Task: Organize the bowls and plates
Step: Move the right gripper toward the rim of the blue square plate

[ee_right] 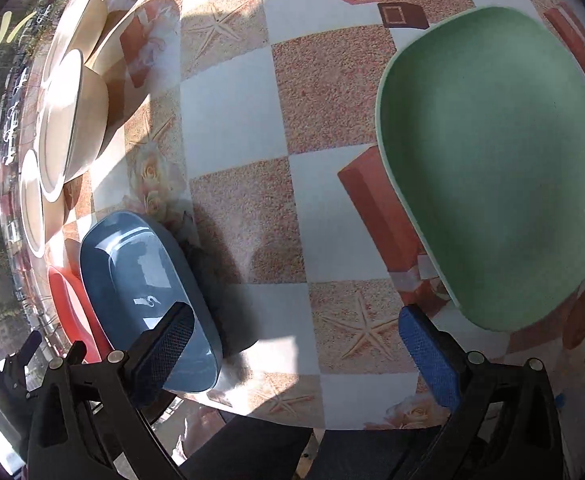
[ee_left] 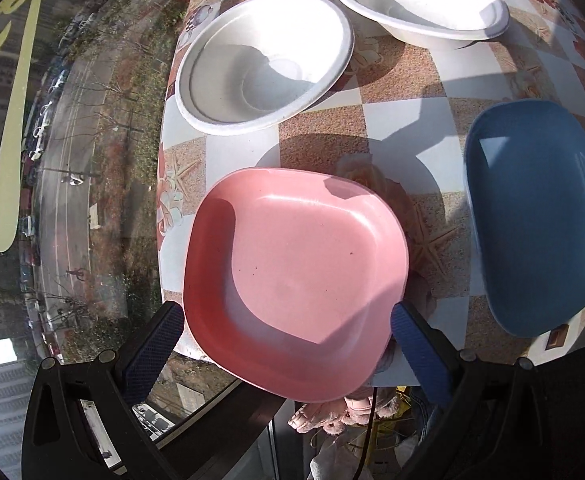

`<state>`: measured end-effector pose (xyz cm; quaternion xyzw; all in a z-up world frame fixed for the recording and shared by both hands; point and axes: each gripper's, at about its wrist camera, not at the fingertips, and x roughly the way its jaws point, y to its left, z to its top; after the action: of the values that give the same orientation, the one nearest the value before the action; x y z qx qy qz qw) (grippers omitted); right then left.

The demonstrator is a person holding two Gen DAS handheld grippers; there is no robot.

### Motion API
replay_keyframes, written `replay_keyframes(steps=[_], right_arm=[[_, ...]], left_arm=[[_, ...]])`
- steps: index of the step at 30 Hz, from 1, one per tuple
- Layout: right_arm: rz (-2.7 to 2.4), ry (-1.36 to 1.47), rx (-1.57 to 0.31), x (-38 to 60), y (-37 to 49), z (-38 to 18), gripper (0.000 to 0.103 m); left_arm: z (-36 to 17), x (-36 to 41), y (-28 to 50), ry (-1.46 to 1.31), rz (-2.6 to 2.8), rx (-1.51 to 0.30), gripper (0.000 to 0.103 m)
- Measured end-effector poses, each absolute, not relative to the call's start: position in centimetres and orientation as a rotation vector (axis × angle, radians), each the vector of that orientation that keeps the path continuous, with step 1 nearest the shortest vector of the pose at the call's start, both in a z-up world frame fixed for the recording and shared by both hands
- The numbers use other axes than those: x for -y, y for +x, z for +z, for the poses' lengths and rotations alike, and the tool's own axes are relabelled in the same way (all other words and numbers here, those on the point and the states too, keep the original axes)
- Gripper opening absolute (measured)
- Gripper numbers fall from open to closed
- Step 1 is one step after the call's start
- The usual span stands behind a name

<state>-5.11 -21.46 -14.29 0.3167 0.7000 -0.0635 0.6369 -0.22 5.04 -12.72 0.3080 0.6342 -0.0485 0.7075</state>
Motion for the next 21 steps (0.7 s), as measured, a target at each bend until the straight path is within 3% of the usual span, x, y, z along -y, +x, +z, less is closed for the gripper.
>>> replay_keyframes(steps=[7,13,21], right_arm=[[-0.101,0.477,-1.65,15.5,-3.4,-13.8,0.103],[-0.113,0.4,-1.679,12.7,-2.7,-14.1,0.103],[-0.173,0.346,-1.702,11.7,-3.0,-14.6,0.103]], left_arm=[[-13.1,-5.1,1.6,0.685,-0.054,-1.4,0.103],[-9.7,-6.3,2.3,0.563,-0.098,-1.369,0.103],[-11.7,-3.8,-0.8,0.727,-0.179,-1.345,0.103]])
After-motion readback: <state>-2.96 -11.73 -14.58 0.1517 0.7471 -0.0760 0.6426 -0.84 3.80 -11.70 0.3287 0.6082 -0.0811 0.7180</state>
